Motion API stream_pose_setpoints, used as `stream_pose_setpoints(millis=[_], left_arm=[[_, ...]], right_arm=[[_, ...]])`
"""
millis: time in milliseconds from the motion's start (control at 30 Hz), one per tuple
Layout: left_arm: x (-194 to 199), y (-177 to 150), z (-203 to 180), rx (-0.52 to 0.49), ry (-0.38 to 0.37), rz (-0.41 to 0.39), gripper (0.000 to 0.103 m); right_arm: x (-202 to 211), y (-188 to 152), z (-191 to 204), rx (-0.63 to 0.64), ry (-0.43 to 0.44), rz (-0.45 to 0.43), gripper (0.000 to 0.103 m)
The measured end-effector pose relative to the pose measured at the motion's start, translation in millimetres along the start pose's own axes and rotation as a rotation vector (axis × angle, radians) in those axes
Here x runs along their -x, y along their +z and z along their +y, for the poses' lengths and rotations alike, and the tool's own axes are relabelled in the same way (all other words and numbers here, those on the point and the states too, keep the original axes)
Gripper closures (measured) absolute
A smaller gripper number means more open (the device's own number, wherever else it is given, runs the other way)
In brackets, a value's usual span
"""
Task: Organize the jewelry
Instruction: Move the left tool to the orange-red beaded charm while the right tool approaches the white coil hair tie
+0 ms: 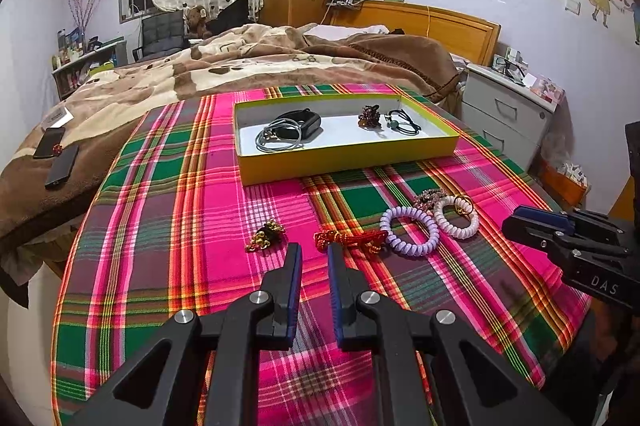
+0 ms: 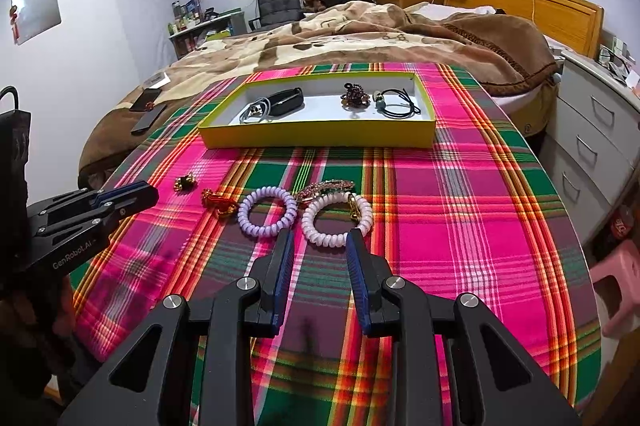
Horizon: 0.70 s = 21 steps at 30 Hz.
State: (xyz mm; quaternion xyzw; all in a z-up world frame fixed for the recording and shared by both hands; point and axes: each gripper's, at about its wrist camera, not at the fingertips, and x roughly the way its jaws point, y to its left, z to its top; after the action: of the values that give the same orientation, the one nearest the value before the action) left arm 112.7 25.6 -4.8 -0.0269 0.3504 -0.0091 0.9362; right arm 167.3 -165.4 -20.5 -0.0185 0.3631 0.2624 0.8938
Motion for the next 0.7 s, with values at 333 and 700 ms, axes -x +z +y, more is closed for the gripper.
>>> stream_pose_setpoints(millis=[333,700], left_arm=[[-24.3,8.7,5.3,0.054,-0.07,0.064,0.081],[-50.5,15.6,9.6,0.179,-0.144,0.156,0.081]], right_arm=[[-19.2,8.0,-6.4,-0.005,-0.026,0.03,0.075],[-39.4,13.7,-17.8,-0.036,-0.047,0.08,0.075]])
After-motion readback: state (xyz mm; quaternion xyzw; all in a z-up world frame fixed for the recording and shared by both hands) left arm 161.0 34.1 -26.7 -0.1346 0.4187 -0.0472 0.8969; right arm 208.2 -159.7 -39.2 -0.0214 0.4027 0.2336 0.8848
